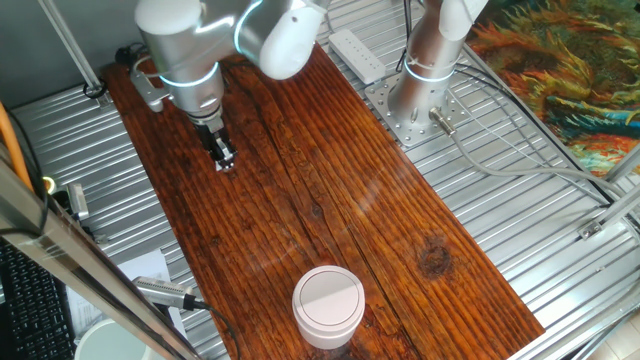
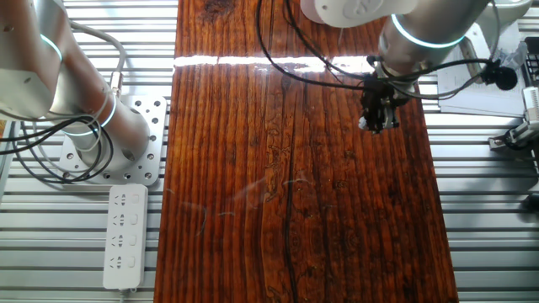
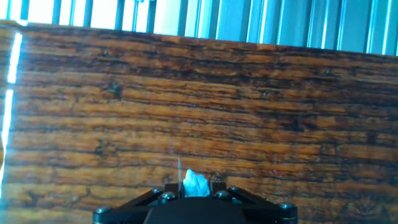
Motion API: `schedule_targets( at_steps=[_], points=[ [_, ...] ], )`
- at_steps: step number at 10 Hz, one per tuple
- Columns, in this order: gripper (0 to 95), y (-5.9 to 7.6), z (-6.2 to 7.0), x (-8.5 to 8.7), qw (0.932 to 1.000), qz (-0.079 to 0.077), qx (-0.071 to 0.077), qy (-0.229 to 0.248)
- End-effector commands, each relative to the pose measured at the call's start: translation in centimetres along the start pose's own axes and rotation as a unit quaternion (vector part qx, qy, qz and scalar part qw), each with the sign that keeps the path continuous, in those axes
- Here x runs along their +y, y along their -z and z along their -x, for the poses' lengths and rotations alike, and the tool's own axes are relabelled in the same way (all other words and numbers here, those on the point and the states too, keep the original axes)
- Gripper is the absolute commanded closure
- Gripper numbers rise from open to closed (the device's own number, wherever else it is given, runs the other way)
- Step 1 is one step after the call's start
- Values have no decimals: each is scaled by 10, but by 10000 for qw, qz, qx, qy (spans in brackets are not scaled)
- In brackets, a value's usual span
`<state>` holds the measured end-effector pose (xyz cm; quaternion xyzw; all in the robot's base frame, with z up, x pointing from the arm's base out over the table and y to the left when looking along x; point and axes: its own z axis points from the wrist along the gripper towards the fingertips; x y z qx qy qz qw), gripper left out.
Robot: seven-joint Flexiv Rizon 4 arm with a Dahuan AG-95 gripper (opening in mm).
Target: Put the garbage in the trash can
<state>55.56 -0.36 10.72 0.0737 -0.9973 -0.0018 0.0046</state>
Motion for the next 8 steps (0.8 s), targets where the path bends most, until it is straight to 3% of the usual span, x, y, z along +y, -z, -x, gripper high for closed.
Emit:
schedule_targets(
  at_steps=[1, 2, 5, 7, 8],
  points=[
    [950, -1, 2, 0, 9976, 80, 112, 679],
    [950, -1, 2, 1, 9973, 140, 158, 696],
    [950, 11, 4, 32, 9980, 217, 218, 561],
    [950, 23, 1, 60, 9979, 559, 220, 255],
    [950, 26, -1, 69, 9977, 608, 216, 197]
  ],
)
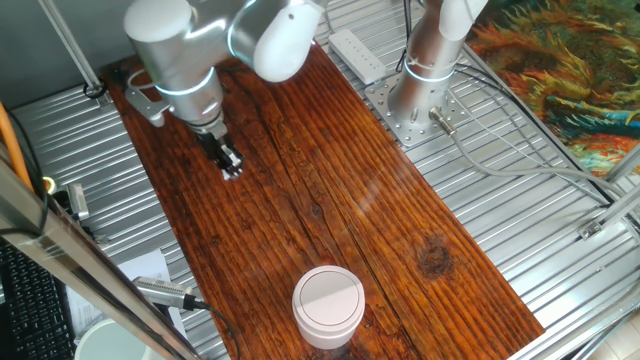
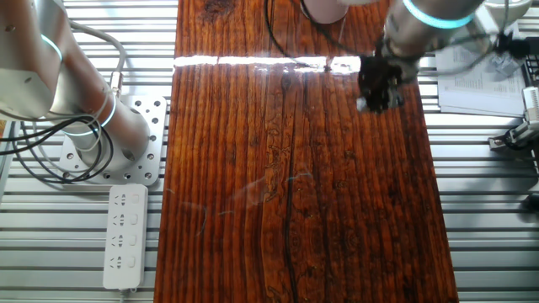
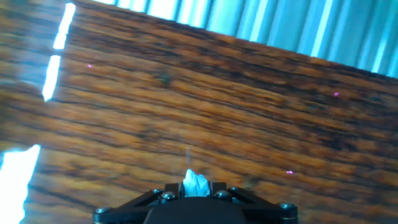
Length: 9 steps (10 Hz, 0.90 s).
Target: Put the garbage in the trash can
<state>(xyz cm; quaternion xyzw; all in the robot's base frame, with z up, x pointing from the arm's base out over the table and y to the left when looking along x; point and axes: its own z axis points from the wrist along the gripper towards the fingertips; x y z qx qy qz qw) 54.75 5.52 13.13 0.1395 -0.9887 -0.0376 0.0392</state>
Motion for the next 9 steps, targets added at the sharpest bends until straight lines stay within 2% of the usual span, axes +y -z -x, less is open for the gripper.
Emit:
schedule_targets(
  at_steps=[1, 5, 7, 8, 9],
  points=[
    [950, 3, 0, 26, 9984, 242, -143, -494],
    [950, 6, 10, 74, 9959, 247, -126, -858],
    [950, 9, 13, 90, 9943, 307, -114, -1014],
    [950, 10, 12, 95, 9940, 293, -98, -1053],
    [950, 10, 12, 96, 9924, 209, -84, -1206]
  ],
)
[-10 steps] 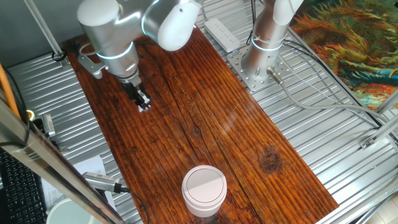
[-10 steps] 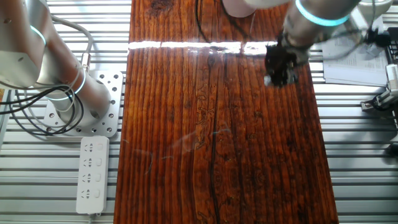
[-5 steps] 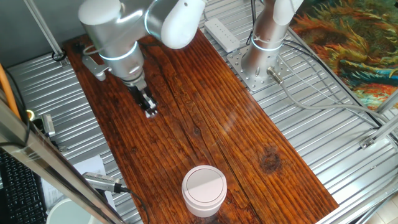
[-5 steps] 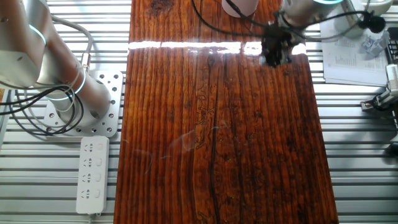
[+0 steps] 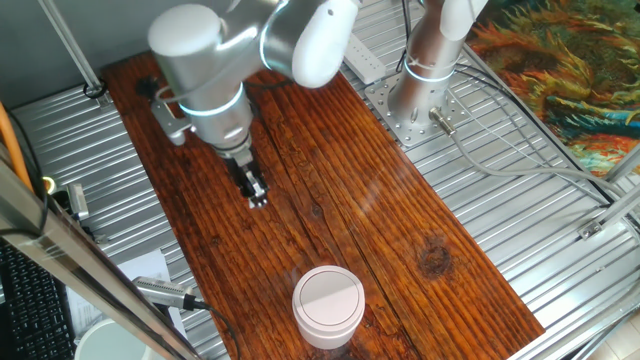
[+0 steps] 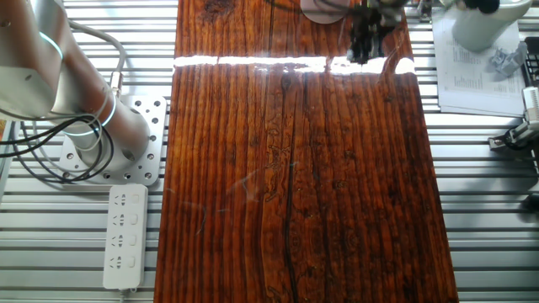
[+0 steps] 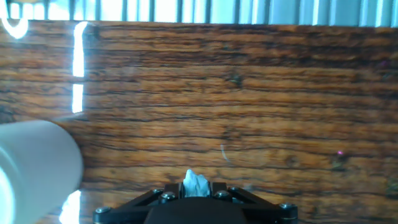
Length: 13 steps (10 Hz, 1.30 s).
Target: Put the garbage in the trash can
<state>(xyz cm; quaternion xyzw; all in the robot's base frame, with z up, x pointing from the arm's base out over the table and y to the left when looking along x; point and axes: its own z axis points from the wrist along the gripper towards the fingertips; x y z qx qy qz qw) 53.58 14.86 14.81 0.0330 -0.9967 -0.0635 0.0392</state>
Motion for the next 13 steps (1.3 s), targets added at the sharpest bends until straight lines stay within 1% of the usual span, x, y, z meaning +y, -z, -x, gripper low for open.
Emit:
schedule_targets(
  at_steps=[1, 2, 3, 4, 5, 6, 7, 8, 9, 10, 11, 12, 13],
  points=[
    [950, 0, -2, 1, 9997, -139, -19, -215],
    [950, 0, -2, 1, 9997, -214, -8, -82],
    [950, 0, -2, 1, 9997, -215, 23, 128],
    [950, 0, -2, 1, 9982, -143, 18, 574],
    [950, 0, -2, 1, 9974, -81, -26, 712],
    [950, 0, -2, 1, 9965, 60, -34, 833],
    [950, 0, -1, 6, 9964, 60, 24, 846],
    [950, -1, -1, 14, 9966, 48, 62, 819],
    [950, -1, 0, 27, 9976, 66, 43, 683],
    [950, 0, 0, 41, 9987, 233, 24, 453],
    [950, 1, -1, 50, 9989, 315, 21, 337],
    [950, 2, -3, 65, 9989, 357, 15, 305],
    [950, 2, -4, 73, 9988, 365, 9, 329]
  ],
)
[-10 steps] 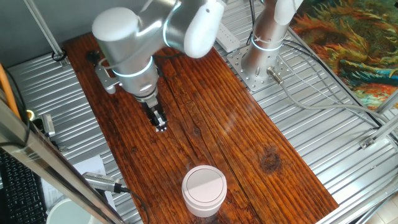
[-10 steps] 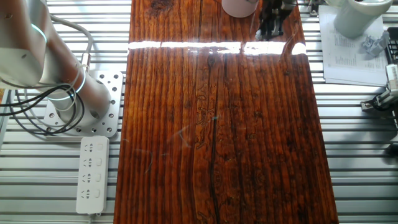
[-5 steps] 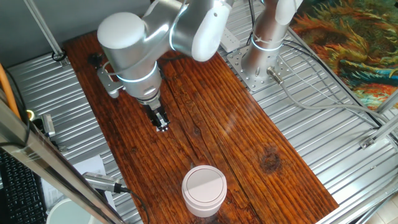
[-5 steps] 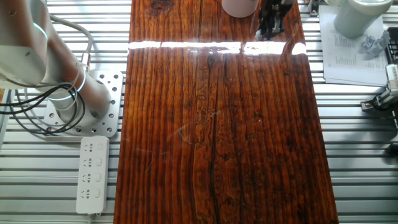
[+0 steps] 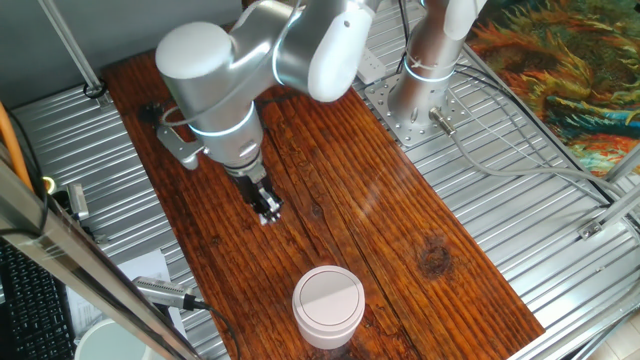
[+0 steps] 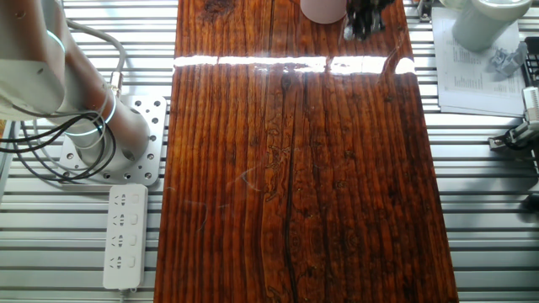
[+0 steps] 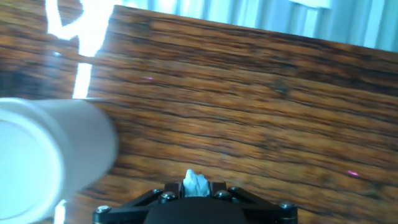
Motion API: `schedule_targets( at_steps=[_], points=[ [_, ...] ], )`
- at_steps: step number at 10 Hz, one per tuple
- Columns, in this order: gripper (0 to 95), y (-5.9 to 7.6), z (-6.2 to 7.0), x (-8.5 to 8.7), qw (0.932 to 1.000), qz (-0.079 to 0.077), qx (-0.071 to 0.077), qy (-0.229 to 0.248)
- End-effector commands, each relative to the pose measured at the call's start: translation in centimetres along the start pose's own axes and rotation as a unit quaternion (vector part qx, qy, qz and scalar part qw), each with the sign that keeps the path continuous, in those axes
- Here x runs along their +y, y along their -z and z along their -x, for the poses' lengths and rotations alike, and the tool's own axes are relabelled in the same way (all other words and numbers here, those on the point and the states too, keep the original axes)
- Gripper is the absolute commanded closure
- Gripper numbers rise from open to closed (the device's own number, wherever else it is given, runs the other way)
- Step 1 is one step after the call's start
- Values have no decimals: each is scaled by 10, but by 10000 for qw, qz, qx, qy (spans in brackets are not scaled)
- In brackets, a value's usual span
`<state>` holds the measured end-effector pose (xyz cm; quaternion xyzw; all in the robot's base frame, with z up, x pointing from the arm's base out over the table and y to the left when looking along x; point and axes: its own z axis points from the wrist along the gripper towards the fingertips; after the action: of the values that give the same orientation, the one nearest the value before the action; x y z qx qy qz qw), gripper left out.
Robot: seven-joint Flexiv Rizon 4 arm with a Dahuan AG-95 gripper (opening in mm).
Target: Put the garbage in the trash can
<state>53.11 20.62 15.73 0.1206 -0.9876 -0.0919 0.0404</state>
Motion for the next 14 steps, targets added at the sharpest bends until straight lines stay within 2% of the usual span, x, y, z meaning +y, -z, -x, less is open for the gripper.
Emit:
schedule_targets(
  at_steps=[1, 3, 7, 8, 10, 12, 14],
  points=[
    [950, -1, 2, 28, 9979, 84, -69, -645],
    [950, 1, 7, 46, 9968, 94, -62, -793],
    [950, -3, 13, 66, 9954, 121, -68, -946],
    [950, -7, 13, 73, 9946, 185, -83, -1022],
    [950, -10, 13, 80, 9937, 175, -82, -1106],
    [950, -10, 14, 79, 9931, 107, -68, -1162],
    [950, -10, 14, 79, 9966, 79, -26, -825]
  ],
)
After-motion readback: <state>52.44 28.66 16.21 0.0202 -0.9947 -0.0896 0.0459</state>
